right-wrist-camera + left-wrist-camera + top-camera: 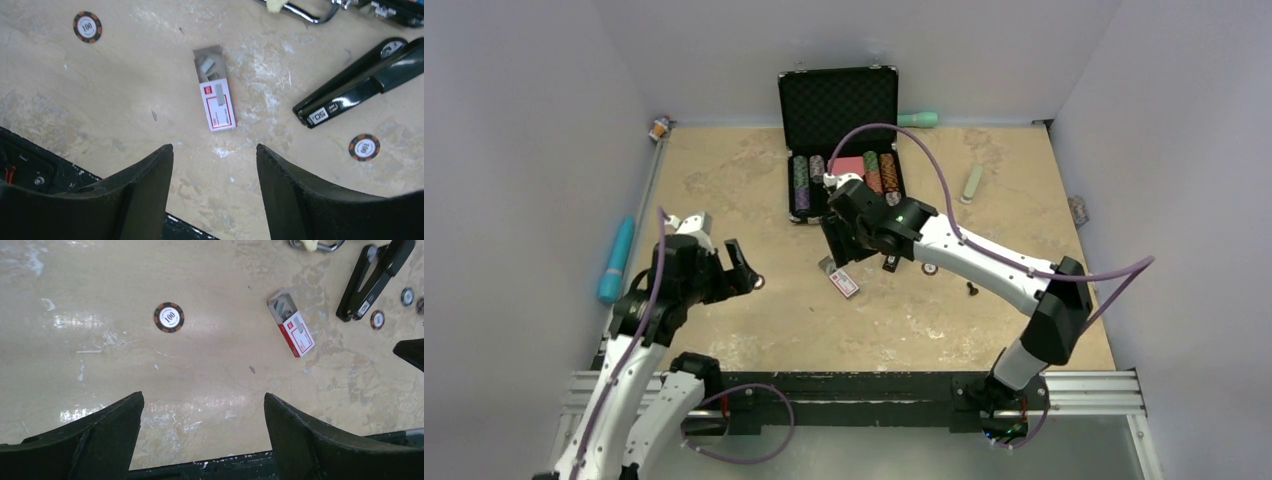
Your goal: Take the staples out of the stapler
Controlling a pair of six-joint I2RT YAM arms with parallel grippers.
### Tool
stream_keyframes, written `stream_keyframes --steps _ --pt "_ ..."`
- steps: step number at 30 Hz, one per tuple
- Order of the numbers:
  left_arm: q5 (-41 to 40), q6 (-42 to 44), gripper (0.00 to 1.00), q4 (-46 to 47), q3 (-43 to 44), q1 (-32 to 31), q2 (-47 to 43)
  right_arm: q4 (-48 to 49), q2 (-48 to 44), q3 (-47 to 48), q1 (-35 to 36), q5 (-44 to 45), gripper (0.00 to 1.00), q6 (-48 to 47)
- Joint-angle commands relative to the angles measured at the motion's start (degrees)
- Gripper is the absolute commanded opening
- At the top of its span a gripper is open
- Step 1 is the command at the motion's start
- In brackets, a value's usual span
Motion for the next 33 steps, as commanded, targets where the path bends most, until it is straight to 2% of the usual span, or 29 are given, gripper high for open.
stream_keyframes --steps 1,6,11,16,20,27,29,33 --pt "0.65 1.79 0.93 7.67 2.69 -5.48 10.02 -0.34 -4.03 -5.79 -1.29 -2.00 0.65 4.89" --pt "4.23 2.41 0.92 16.95 5.32 -9.60 24.61 0.70 -6.90 -9.28 -6.86 -5.52 0.66 5.10" --pt "4.55 6.97 0.93 26.46 7.94 -13.57 37.04 2.91 -11.39 -12.34 -13.33 -9.40 0.65 3.64" --pt "7.37 13.75 0.92 33.53 11.62 -16.32 48.03 2.85 -14.78 -16.09 -14.47 -12.12 0.63 3.65" --pt "8.62 15.75 0.88 33.59 16.74 -17.12 55.86 2.45 -19.69 -19.45 -14.50 -13.68 0.63 5.69" --pt "12.58 18.28 0.73 31.26 23.15 -17.56 65.68 0.55 -25.55 -22.15 -14.60 -13.44 0.63 8.56" --pt "12.89 18.11 0.68 30.65 23.29 -17.60 66.92 -0.11 -26.21 -22.18 -14.60 -12.54 0.63 8.97" --pt "12.89 16.55 0.65 33.67 18.64 -17.86 66.01 -0.90 -26.89 -21.94 -14.60 -12.47 0.63 9.19"
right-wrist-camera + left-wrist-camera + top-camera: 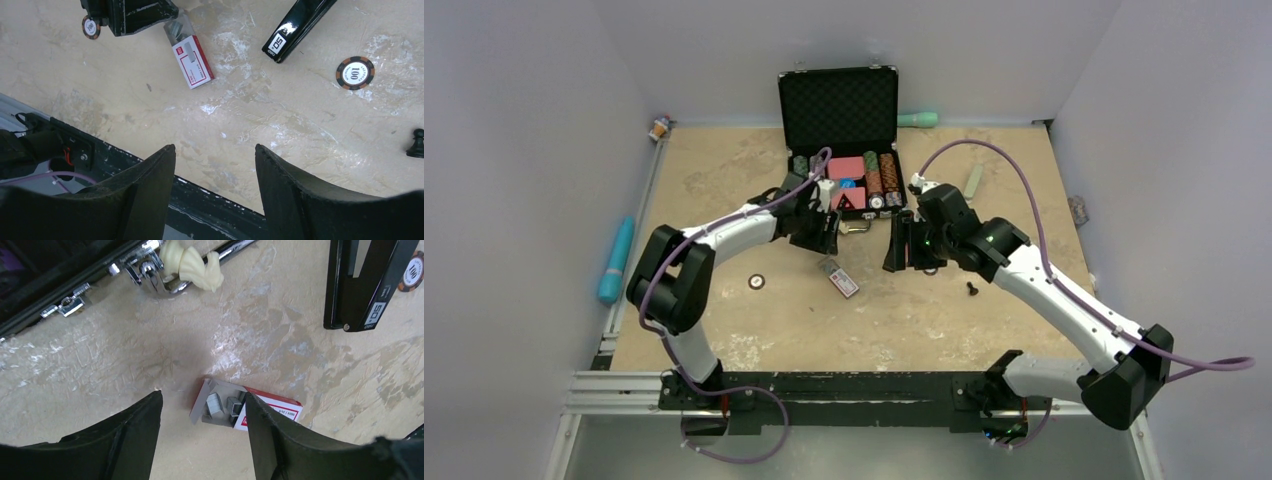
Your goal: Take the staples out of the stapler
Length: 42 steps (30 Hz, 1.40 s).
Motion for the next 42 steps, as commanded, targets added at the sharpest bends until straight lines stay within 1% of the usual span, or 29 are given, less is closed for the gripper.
stream_keyframes --steps 1,5,9,14,19,26,30,32,34,36,38,39,42 --pt "1.47 0.36 0.64 3.77 -3.46 -0.57 -1.69 -1.21 -1.35 -0.06 0.05 0.49 0.63 1.53" --pt "1.48 0.20 0.59 4.61 -5.94 -0.80 -2.24 -1.17 -1.14 0.23 0.05 0.49 0.63 1.52" --pt "1.03 0.20 0.52 4.90 -5.92 -0.81 -1.63 -1.22 -0.47 1.07 0.06 0.49 0.62 1.28" --pt "0.20 0.16 0.50 6.02 -6.26 -0.89 -1.37 -1.70 0.13 2.15 0.04 0.49 0.62 0.92" --pt "-0.55 0.64 0.48 6.57 -6.22 -0.84 -0.57 -1.66 -0.28 1.32 0.09 0.45 0.62 0.79" --pt "-0.62 0.59 0.31 6.28 -5.38 -0.84 0.95 -1.56 -0.27 0.94 0.04 0.11 0.61 0.73" --pt "-0.29 -0.84 0.29 5.18 -5.05 -0.85 1.28 -1.56 0.19 1.57 0.04 0.20 0.60 0.56" --pt "-0.01 -1.31 0.26 5.17 -5.53 -0.84 0.91 -1.48 0.38 1.70 0.05 0.22 0.60 0.49" --pt "0.34 -1.51 0.19 5.48 -6.36 -0.86 0.22 -1.48 0.56 1.77 0.08 0.15 0.60 0.40" --pt "0.71 -1.56 0.08 5.35 -6.93 -0.87 -0.33 -1.42 0.70 1.69 0.04 0.09 0.60 0.39" --pt "0.64 -1.62 0.02 4.57 -7.11 -0.76 -0.83 -1.35 0.58 1.48 0.05 -0.11 0.60 0.40" --pt "0.52 -1.83 0.00 4.36 -7.34 -0.75 -1.17 -1.24 0.57 1.39 0.09 -0.23 0.60 0.47" --pt "0.15 -2.67 0.00 4.04 -8.54 -0.85 -2.51 -1.06 0.57 1.23 0.04 -0.70 0.60 0.61"
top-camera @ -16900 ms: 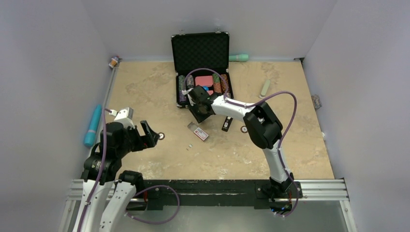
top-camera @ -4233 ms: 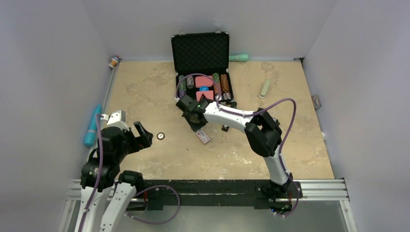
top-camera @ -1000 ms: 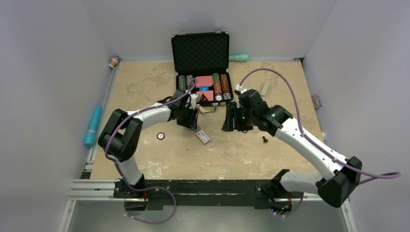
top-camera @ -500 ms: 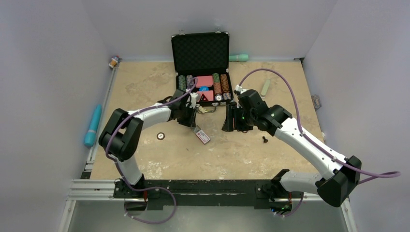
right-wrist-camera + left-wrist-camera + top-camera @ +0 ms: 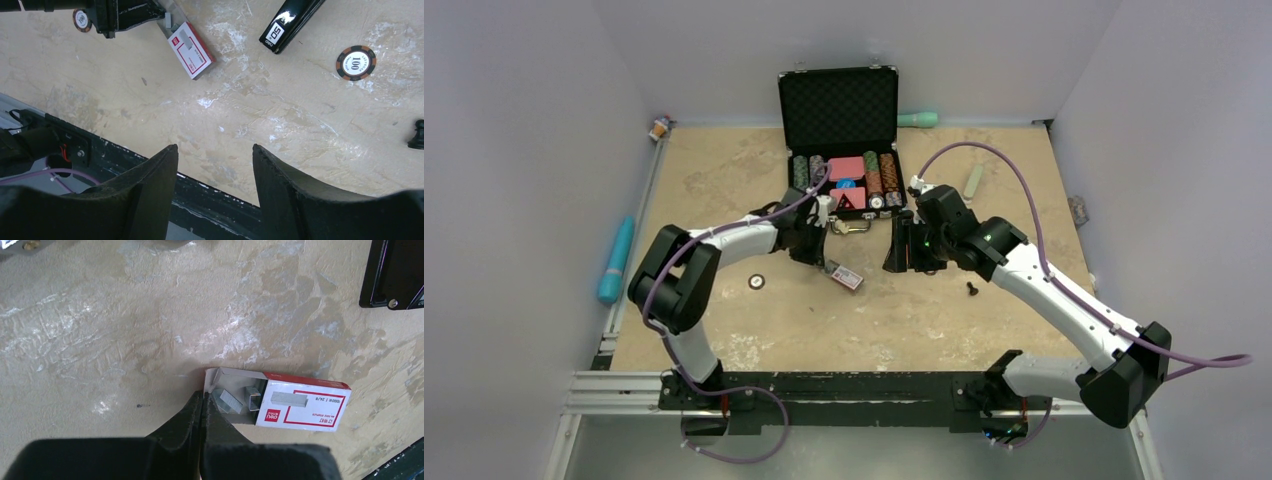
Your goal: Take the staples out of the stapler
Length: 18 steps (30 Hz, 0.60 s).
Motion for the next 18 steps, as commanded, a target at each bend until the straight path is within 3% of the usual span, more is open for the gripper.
stream_keyframes --steps 1,10,18 --pt "0.15 -1.39 0.00 -0.28 -2.04 -0.18 -3.80 0.73 0.22 1.17 0.06 -0.56 0.60 -0.06" --pt "-0.49 -6.38 0.00 -5.72 -4.81 -0.23 -10.54 2.04 0.01 -0.08 0.08 -1.67 0.59 0.44" --pt "-1.94 -15.99 0.00 -9.13 -13.35 -0.23 -21.59 9.80 -1.17 -8.88 0.33 -8.28 0.56 2.88"
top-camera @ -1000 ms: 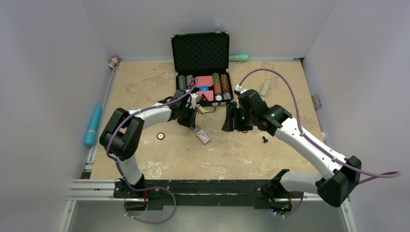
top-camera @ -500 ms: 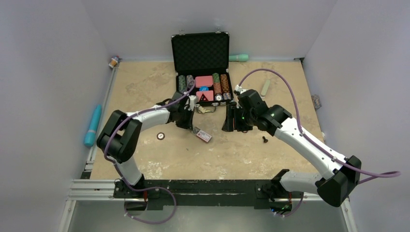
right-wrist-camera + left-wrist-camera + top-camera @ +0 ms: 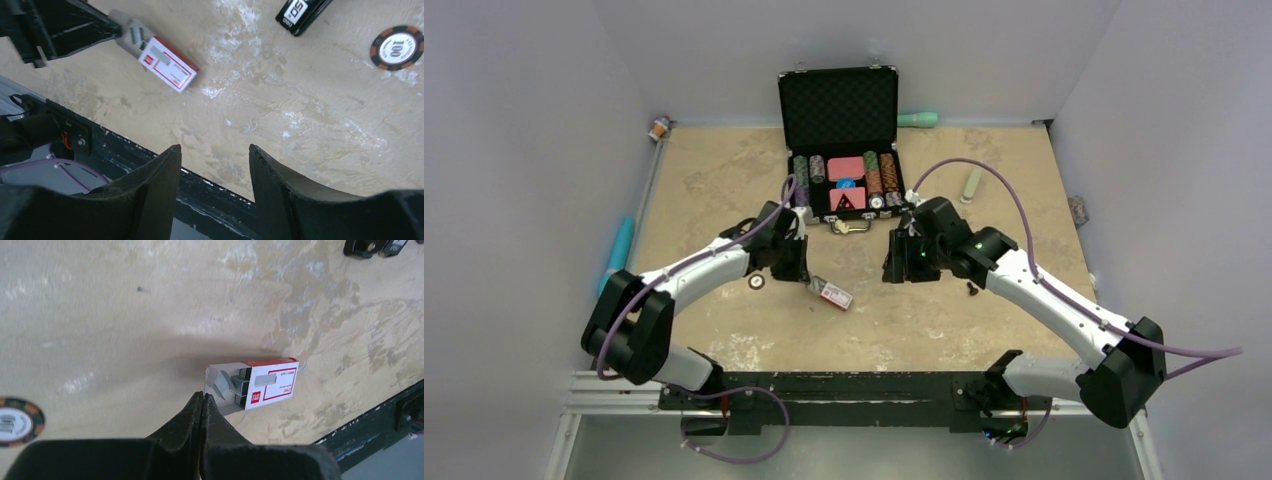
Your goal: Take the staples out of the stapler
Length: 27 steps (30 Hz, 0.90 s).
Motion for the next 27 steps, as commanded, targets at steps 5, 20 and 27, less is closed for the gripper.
stream_keyframes --steps 5,20,27 --pt "-0.41 -14.32 0.00 0.11 -13.79 -0.27 -12.18 7.28 -0.99 -6.52 1.39 -4.37 0.54 2.92" --pt "0.10 -22.73 0.59 -10.43 -20.89 -0.15 -33.88 13.59 6.49 -9.10 12.43 -4.54 0.46 10.12" --pt "-13.05 -25.65 0.00 -23.27 -15.86 0.19 -35.45 13.37 8.20 -10.85 13.10 -4.04 0.32 14.56"
